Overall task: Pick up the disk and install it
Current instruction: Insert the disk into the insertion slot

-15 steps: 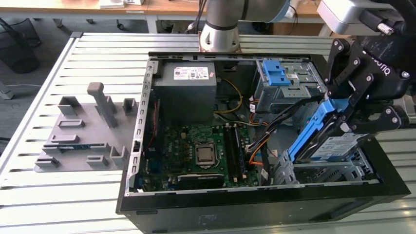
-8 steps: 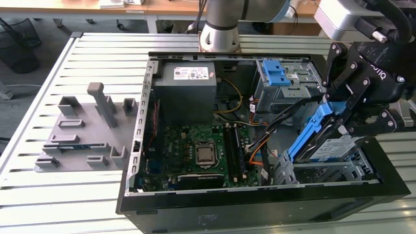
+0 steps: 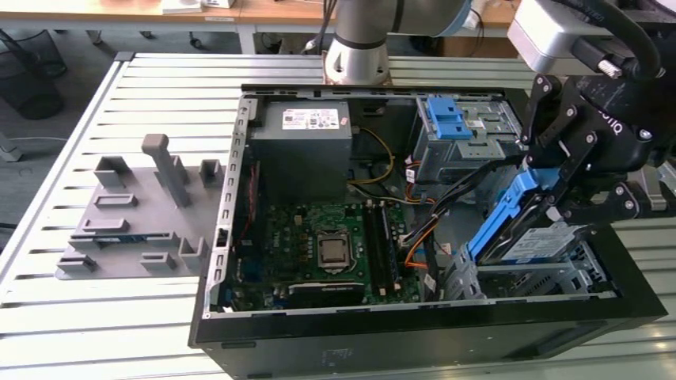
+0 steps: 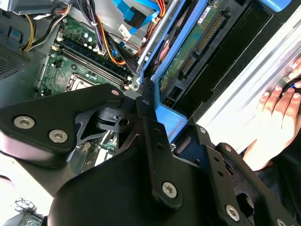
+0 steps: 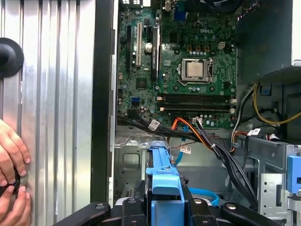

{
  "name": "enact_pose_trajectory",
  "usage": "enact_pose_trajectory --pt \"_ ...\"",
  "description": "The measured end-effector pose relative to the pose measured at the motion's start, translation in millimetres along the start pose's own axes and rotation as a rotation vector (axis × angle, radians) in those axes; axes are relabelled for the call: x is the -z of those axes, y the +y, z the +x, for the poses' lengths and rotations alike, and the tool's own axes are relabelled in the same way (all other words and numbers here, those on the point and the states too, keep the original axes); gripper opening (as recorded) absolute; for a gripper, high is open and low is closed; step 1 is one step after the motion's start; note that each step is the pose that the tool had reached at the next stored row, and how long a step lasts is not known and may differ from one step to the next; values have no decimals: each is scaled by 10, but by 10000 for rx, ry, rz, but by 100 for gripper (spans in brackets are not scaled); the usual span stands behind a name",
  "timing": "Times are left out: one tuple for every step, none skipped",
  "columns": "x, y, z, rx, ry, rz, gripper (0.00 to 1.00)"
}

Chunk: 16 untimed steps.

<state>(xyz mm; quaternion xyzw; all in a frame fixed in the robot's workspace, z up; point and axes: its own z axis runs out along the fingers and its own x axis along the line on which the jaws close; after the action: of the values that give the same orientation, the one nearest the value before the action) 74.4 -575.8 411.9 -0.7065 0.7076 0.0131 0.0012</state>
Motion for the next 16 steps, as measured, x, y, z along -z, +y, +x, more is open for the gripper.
enact_pose_trajectory --pt "-5 0 0 0 0 -1 36" --pt "-11 0 0 1 0 -1 36" --pt "-16 0 0 0 0 -2 36" --pt "-22 0 0 0 0 -2 36" --pt "-29 -1 0 0 -1 -3 36" --pt "-35 -1 1 0 -1 -4 36" --pt "-42 -1 1 0 -1 -4 36" --pt "-48 -1 1 0 0 -4 36" --pt "-55 -1 1 0 -1 -5 36" --pt "-62 -1 1 0 0 -5 36" --pt "-68 -1 1 0 0 -5 36" --pt "-74 -1 1 0 0 -6 36" --pt "-81 -1 1 0 0 -6 36" --pt "-88 -1 2 1 0 -7 36" --pt "-95 -2 2 0 0 -8 36" --pt "-100 -2 2 0 1 -8 36"
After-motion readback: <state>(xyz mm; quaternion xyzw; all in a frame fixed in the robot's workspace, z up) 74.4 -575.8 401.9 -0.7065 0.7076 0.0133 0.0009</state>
